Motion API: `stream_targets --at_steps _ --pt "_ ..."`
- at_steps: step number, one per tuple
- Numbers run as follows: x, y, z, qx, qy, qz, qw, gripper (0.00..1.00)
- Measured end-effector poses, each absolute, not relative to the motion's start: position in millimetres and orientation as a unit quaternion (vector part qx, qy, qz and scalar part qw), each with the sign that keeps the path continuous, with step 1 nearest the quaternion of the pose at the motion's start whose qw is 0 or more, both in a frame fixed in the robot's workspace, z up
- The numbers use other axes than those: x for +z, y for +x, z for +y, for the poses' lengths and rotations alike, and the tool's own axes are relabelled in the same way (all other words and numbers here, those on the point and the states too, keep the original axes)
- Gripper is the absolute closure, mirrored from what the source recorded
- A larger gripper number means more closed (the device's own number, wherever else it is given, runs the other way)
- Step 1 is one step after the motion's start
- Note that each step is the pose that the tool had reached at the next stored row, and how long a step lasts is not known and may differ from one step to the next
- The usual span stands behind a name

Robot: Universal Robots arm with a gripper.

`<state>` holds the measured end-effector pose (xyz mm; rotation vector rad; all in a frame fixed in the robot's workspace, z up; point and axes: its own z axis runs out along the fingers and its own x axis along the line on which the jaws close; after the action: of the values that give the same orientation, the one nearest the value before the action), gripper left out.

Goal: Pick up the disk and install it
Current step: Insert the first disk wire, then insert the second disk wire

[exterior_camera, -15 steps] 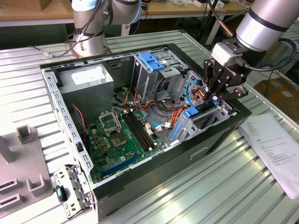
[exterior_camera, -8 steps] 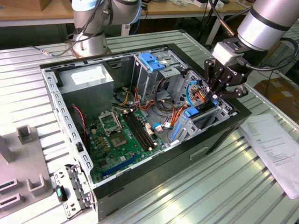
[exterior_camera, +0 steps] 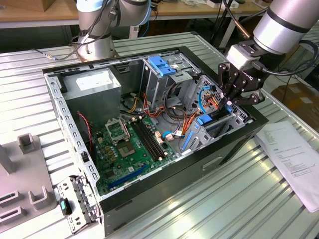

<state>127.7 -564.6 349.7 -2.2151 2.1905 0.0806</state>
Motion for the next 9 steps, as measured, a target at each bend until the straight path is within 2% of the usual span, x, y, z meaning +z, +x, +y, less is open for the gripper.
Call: stream_targets --at_steps 9 --pt "350.0 128.0 -564.7 0.026 -0.711 0.703 0.013 0.89"
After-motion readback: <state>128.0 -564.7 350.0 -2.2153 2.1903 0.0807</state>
